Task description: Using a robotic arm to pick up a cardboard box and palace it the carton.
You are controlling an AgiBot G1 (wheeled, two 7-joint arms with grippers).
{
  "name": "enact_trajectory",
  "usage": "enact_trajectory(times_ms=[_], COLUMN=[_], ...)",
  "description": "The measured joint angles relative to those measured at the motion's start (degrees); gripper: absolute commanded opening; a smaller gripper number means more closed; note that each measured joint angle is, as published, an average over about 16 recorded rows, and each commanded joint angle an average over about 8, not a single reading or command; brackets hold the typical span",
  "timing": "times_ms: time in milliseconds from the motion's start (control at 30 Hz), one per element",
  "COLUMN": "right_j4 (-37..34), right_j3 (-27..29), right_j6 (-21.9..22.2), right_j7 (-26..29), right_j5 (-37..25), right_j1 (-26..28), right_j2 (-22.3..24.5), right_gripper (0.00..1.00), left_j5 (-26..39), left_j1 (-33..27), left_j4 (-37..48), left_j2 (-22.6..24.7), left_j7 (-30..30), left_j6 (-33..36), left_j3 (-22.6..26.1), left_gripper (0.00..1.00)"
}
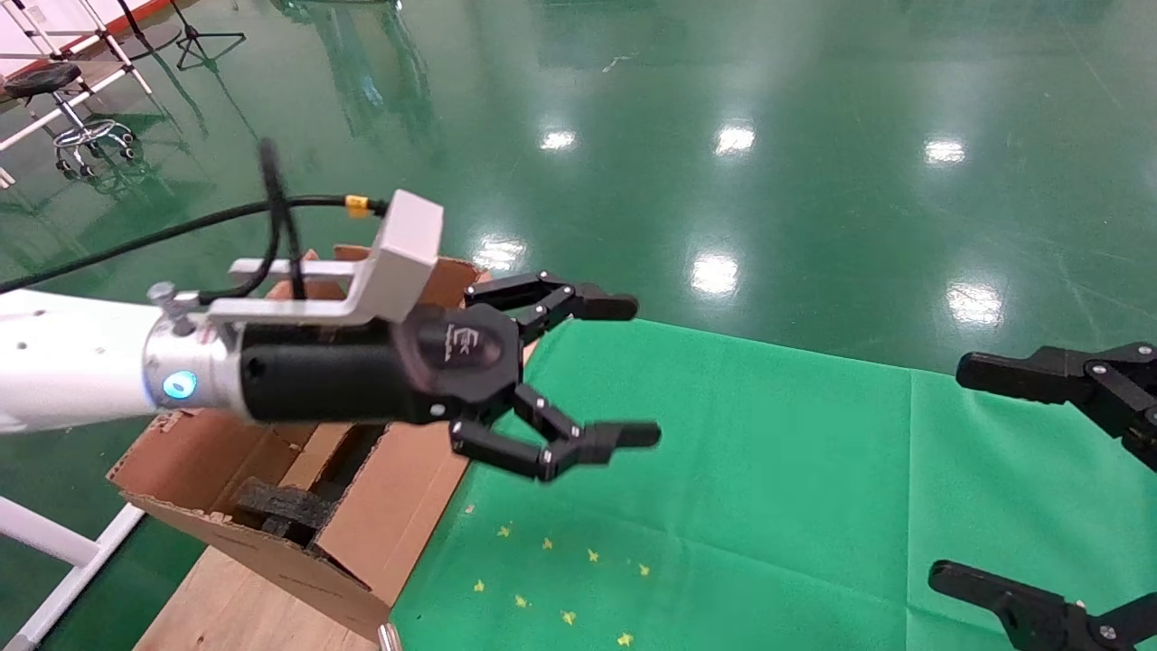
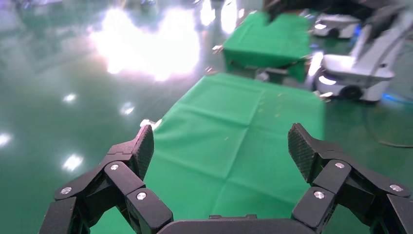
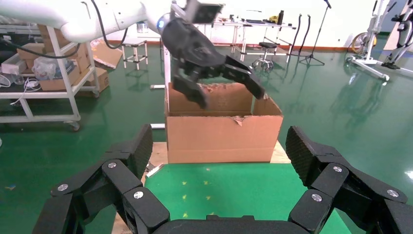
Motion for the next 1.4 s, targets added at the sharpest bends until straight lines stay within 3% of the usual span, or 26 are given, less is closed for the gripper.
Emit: enact_trajectory(times_ms=[467, 1400], right_j4=[0.0, 0.0], right_j3=[0.0, 0.0], right_j6=[0.0, 0.0], right_j7=[0.0, 0.0], right_j5=[0.0, 0.0], right_j1=[0.0, 0.0], right_j2=[0.0, 0.0], right_gripper=[1.0, 1.0], left_j5=[-6.7, -6.1], left_j1=[7.8, 7.1], left_j4=[-8.0, -7.2], left_j2=[-0.7, -0.7], left_j7=[2.9, 2.8], left_j6=[4.5, 4.0], left_j3=[-8.1, -7.4], left_gripper=[1.0, 1.0])
